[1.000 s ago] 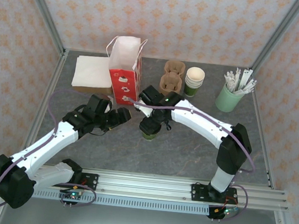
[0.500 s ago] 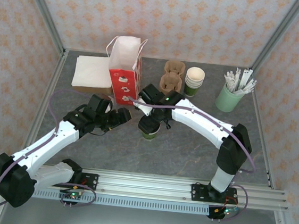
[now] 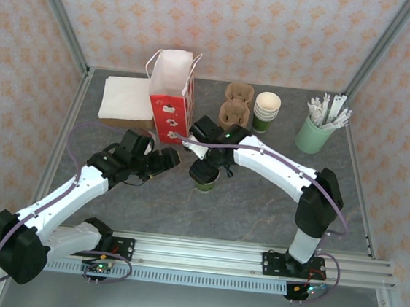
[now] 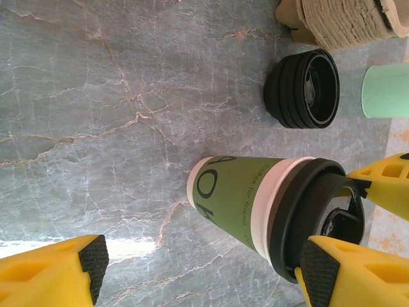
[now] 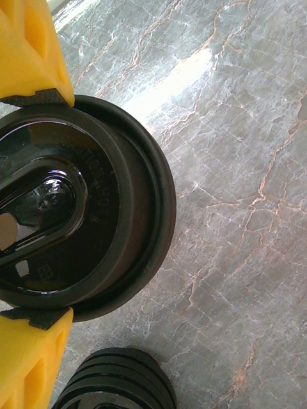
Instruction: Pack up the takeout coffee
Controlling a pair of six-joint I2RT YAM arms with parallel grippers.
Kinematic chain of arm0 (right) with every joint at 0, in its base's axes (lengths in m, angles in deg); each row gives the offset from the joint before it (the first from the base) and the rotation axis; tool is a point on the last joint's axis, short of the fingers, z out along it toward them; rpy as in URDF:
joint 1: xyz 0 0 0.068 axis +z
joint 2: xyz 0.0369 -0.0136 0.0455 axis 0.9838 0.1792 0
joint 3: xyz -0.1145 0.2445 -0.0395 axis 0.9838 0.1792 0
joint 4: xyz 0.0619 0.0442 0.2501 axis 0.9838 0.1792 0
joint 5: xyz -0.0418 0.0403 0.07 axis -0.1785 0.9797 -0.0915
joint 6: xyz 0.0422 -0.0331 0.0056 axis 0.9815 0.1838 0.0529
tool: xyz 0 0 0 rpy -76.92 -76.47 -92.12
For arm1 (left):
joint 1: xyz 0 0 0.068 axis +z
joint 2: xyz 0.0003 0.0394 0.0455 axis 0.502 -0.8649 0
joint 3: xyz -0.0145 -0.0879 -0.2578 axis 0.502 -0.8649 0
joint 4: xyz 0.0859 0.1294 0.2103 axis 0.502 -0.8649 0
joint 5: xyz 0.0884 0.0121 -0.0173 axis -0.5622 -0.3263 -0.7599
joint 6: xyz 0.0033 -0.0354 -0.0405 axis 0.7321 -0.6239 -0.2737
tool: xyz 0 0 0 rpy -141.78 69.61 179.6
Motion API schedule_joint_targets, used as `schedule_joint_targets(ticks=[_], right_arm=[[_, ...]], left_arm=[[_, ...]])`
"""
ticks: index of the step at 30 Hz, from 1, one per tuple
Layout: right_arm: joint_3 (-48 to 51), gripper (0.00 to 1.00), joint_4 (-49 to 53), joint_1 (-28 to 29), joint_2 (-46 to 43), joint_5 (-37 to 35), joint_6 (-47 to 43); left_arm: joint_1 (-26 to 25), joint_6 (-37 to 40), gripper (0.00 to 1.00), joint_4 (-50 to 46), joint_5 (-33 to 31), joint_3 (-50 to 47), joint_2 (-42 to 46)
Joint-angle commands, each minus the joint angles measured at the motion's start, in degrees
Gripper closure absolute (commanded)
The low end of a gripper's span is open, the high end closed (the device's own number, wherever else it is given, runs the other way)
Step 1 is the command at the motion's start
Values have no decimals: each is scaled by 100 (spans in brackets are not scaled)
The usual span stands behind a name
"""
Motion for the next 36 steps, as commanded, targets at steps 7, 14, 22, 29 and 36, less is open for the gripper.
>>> schedule_joint_targets(ticks=[7, 14, 22, 29, 36], right_arm=[[-33, 22, 89, 35, 99, 30, 50], [-56, 20, 183, 35, 156, -69, 48], [-127, 20, 230, 35, 171, -172, 46], [-127, 17, 198, 35, 172, -176, 92], [-136, 8, 138, 35, 90, -140, 107]], left_arm=[[58, 149, 18, -108, -97, 153, -26], [64, 161, 18, -125, -100, 178, -40], [60, 166, 18, -130, -108, 172, -38], [63, 165, 18, -133, -99, 183, -40], [61, 165, 18, -134, -92, 198, -48]])
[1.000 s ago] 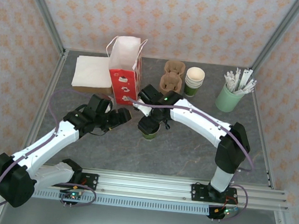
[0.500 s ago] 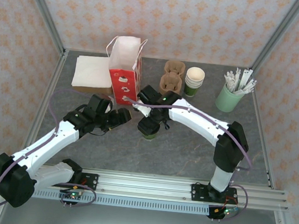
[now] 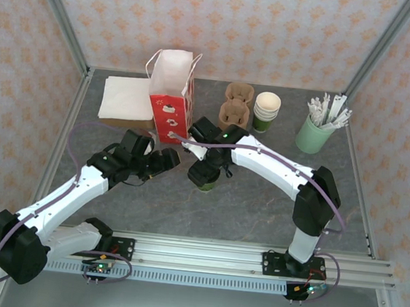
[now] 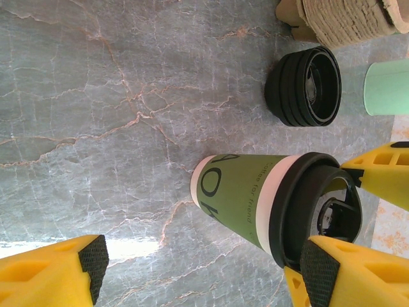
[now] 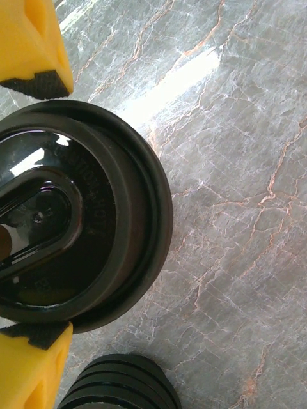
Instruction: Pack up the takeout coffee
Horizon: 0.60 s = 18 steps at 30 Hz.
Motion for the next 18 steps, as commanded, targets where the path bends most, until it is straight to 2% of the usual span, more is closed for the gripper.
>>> schedule_joint_targets(ticks=[1, 6, 18], right_arm=[[-132, 7, 105, 35, -47, -110, 46], [-131, 3, 92, 34, -61, -85, 63], [-132, 1, 83, 35, -241, 126, 77]], left_arm=[[63, 81, 18, -109, -89, 191, -48], [63, 79, 18, -106, -87, 197, -57], [60, 82, 18, -95, -56, 234, -91]])
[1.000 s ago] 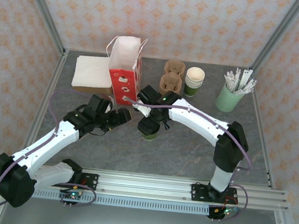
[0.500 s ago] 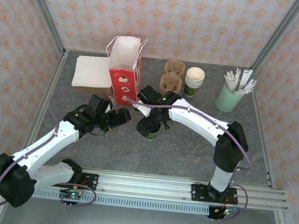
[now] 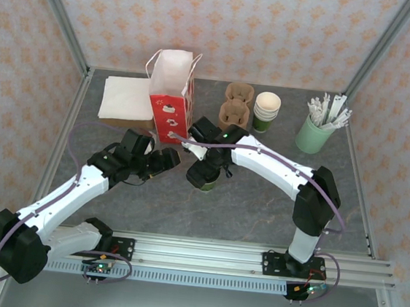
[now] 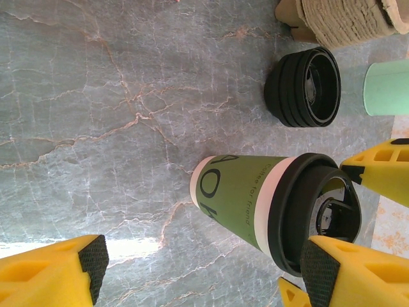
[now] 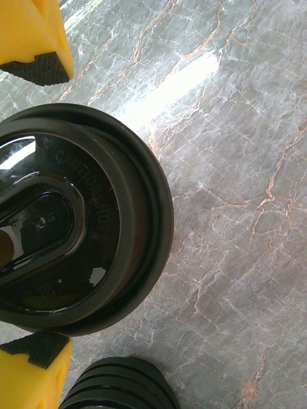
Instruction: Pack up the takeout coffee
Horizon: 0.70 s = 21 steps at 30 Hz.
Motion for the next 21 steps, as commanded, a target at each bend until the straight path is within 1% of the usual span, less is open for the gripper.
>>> schedule_joint_targets(ticks=[1, 12, 15, 18, 21], right_arm=[[-131, 1, 97, 35, -264, 45, 81], [-215, 1, 223, 35, -473, -54, 114], [-189, 1, 158, 35, -752, -113, 194], [-66, 1, -3, -71, -1136, 70, 413], [226, 1, -277, -352, -1562, 418, 879]], left_arm=[[65, 74, 18, -77, -46, 210, -62], [61, 61, 17, -8, 46, 227, -115], [57, 13, 17, 120, 178, 222, -138], [63, -66, 17, 339, 380, 255, -190], [65, -140, 17, 592, 617, 323, -254]])
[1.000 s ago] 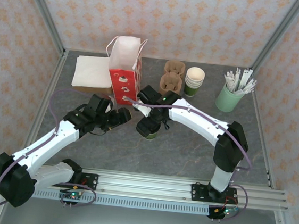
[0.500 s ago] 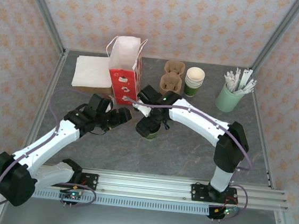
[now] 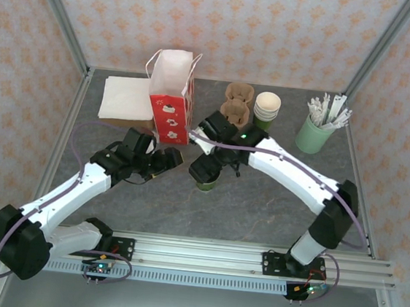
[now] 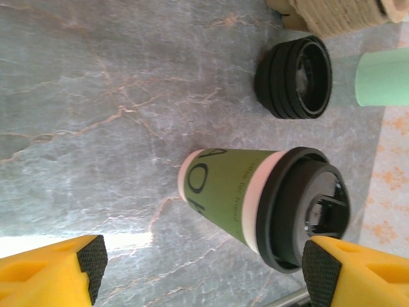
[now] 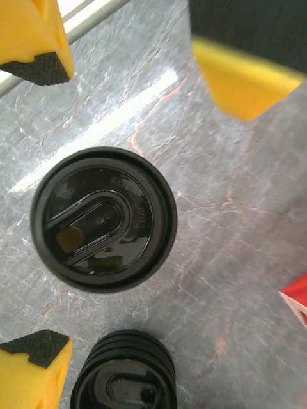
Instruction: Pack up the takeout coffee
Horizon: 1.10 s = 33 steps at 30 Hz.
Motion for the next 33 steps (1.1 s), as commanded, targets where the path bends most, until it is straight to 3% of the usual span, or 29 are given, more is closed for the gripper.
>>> schedule_joint_targets(ticks=[1, 3, 6, 9, 15, 22, 33], right_arm=[[329, 1, -313, -387, -621, 388, 759], [600, 0, -535, -773, -825, 742, 1416], [861, 8, -564, -1391, -854, 1539, 2216], [1090, 12, -557, -1673, -784, 2039, 2688], [1813, 26, -997, -1951, -884, 2241, 3203], [2362, 45, -1462, -2055, -785, 2692, 3478], [2518, 50, -1750, -2056, -578, 2940, 3644]], left_arm=[[58, -109, 17, 502, 400, 291, -86], [52, -145, 18, 641, 589, 342, -186], [55, -101, 22, 659, 705, 444, -360], [48, -18, 27, 646, 719, 492, -505], [50, -9, 36, 780, 890, 476, -840], [44, 65, 39, 835, 995, 457, -1084], [12, 79, 43, 894, 1092, 442, -1343]])
